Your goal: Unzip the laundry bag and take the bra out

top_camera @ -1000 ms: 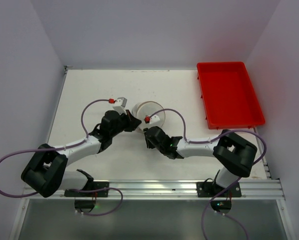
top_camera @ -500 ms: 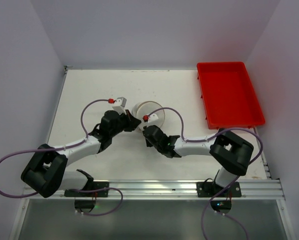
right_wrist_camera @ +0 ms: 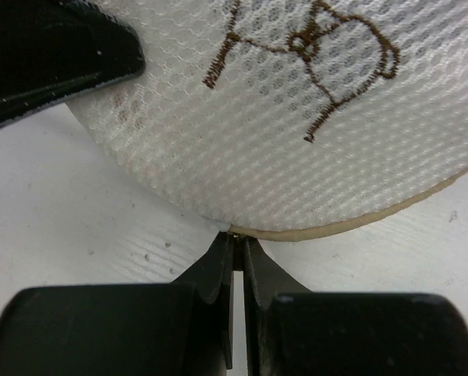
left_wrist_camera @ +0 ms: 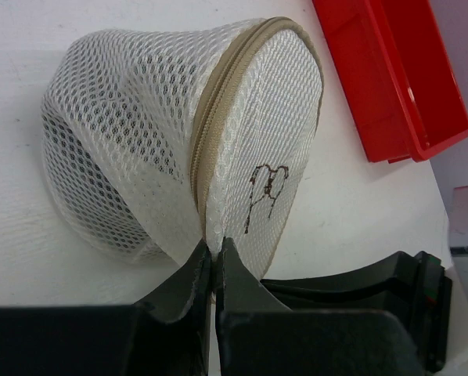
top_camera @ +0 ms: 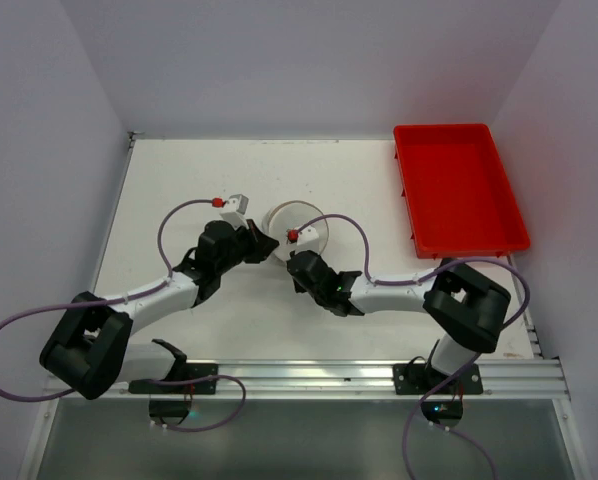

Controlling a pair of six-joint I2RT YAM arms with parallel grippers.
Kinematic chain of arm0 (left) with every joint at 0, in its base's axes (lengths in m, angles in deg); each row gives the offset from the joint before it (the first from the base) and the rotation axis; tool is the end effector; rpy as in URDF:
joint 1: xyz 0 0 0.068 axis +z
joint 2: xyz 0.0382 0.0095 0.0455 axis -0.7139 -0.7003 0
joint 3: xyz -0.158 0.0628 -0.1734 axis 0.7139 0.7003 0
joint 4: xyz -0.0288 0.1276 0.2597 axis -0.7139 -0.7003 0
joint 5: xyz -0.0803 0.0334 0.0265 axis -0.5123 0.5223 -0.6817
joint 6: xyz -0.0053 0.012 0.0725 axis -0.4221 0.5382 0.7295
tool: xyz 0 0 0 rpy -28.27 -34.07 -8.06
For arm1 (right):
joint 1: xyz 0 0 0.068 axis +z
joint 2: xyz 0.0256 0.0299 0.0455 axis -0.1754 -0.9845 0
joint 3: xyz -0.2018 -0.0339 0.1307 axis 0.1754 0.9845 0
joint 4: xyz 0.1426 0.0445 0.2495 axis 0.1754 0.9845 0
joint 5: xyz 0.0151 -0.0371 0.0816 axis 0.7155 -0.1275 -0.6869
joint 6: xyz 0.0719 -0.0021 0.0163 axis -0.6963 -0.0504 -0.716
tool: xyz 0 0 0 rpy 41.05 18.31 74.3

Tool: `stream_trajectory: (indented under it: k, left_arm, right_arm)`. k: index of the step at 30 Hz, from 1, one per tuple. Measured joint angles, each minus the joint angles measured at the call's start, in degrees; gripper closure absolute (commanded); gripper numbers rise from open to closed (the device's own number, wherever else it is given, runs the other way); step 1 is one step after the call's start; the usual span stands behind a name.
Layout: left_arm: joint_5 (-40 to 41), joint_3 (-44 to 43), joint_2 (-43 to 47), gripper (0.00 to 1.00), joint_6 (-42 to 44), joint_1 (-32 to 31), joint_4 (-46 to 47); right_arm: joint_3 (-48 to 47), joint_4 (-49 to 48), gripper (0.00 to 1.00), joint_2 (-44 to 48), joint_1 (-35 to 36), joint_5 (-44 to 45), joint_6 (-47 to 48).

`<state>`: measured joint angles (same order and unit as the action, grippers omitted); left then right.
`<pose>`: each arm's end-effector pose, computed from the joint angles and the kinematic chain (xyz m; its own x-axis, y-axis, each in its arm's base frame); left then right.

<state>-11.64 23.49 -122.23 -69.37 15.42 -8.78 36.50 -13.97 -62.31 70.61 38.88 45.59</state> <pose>0.2729 -0.1675 0.1361 -0.6243 -0.3594 -0.6936 0.2669 0.7364 -0.6217 0.2095 0.3099 0.0965 -0.5381 -0.1183 -0.8345 -0.3640 0.9256 0.1035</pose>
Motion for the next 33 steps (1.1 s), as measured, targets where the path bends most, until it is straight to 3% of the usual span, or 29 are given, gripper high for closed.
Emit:
stream_trajectory:
  k: [11,24,26,27,28,30,33]
  left_arm:
    - [-2.14,-2.56,2.27,1.0,0.83,3.85,-5.62]
    - [-8.79,-17.0,-7.91,0.99,5.29,5.97,-16.13]
    - [-9.46,-19.12,-9.35,0.82,5.75,6.05,-17.55]
    - [-9.86,-20.35,-10.16,0.54,6.12,6.05,-18.32]
    - [-10.12,-21.59,-10.95,0.45,6.82,6.08,-18.73]
    - [-10.49,-23.87,-12.13,0.33,6.99,6.27,-19.45]
    - [-10.1,-24.15,-11.3,0.24,6.62,6.64,-19.91]
  right_arm:
    - [2.58,3.61,1.0,9.2,-1.75,1.38,6.36]
    - [2.58,6.16,1.0,12.24,-3.69,-5.29,11.19]
    - [2.58,6.1,1.0,12.48,-3.76,-6.25,11.15]
    - [2.58,6.03,1.0,12.59,-3.82,-6.62,11.1]
    - [2.58,5.92,1.0,12.68,-3.87,-7.32,10.88]
    - [2.58,5.86,1.0,12.81,-3.85,-7.87,10.38]
    - [2.38,5.88,1.0,12.72,-3.8,-7.98,8.96]
